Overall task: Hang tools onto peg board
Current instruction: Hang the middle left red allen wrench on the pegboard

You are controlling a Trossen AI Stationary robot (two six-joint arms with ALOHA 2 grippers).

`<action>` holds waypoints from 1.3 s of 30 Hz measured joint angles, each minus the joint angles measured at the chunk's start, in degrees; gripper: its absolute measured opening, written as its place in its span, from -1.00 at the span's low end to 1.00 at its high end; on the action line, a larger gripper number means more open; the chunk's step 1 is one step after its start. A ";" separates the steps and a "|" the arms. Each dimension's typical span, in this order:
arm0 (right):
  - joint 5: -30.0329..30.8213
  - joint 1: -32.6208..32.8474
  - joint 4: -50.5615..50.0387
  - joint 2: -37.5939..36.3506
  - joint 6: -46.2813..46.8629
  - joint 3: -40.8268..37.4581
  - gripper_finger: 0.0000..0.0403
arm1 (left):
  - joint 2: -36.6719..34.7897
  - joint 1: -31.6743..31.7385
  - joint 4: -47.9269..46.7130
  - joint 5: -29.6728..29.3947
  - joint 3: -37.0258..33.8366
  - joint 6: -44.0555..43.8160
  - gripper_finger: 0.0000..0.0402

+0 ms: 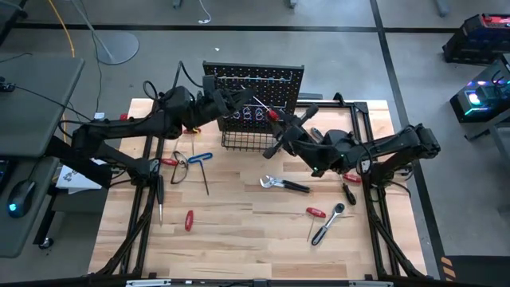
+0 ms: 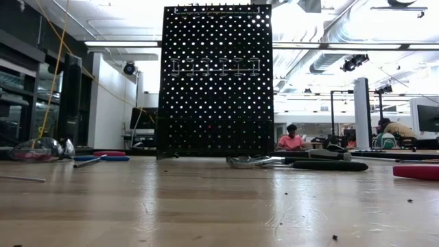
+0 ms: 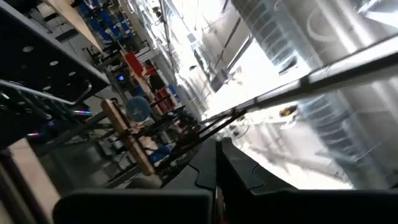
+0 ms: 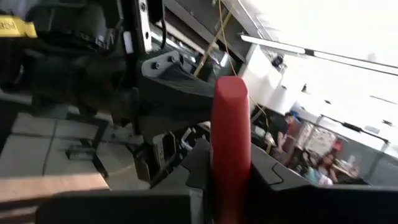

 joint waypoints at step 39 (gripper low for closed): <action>-36.69 -0.49 -64.54 -2.88 78.82 0.00 -0.82 | 7.88 -15.38 -49.54 2.06 5.01 60.18 0.02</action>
